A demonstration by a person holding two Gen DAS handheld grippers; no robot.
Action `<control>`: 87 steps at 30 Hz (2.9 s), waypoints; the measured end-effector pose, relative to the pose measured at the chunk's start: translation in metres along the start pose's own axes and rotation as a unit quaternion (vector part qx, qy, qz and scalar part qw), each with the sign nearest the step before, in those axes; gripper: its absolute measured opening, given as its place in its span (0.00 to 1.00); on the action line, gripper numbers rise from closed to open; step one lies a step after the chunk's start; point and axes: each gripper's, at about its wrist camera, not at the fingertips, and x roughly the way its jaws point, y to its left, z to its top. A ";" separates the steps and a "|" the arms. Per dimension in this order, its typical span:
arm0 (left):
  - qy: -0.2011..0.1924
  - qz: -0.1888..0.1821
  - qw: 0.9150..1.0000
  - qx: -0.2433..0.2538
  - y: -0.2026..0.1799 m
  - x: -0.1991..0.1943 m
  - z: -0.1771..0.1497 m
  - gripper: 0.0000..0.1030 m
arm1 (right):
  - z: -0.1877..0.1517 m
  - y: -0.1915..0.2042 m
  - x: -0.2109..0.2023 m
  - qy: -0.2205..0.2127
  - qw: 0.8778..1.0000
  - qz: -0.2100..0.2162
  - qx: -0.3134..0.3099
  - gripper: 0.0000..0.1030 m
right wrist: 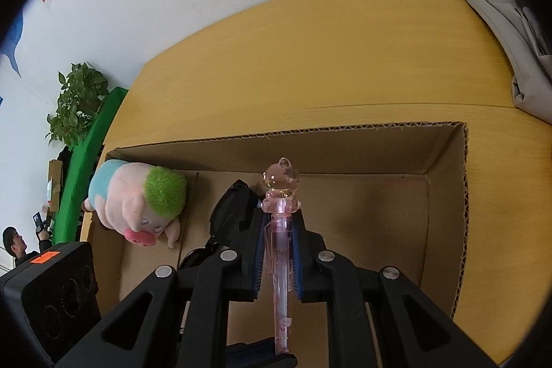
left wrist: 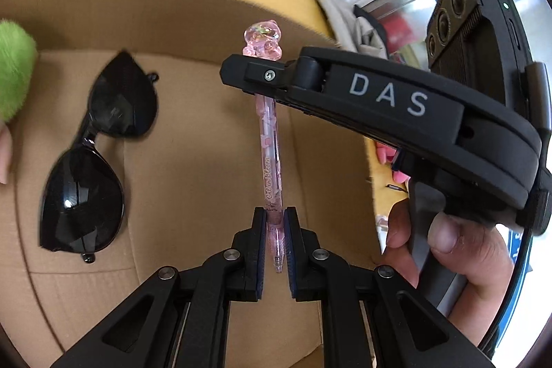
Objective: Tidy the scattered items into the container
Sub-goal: 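Lift the pink pen with the left gripper and carry it over the box, then open the left gripper to drop the pen into the box, then withdraw both tools and move the right gripper toward the white earbud case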
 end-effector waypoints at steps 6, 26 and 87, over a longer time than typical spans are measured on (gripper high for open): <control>0.020 0.001 1.000 -0.019 0.014 0.019 -0.003 0.09 | -0.006 -0.011 0.019 0.014 1.000 -0.013 0.015 0.12; -0.154 0.108 0.979 0.078 -0.019 -0.083 -0.067 0.79 | -0.076 0.025 -0.102 -0.119 0.990 -0.053 -0.046 0.68; -0.304 0.263 0.909 0.109 0.035 -0.189 -0.318 1.00 | -0.346 0.091 -0.133 -0.154 0.979 -0.089 -0.095 0.79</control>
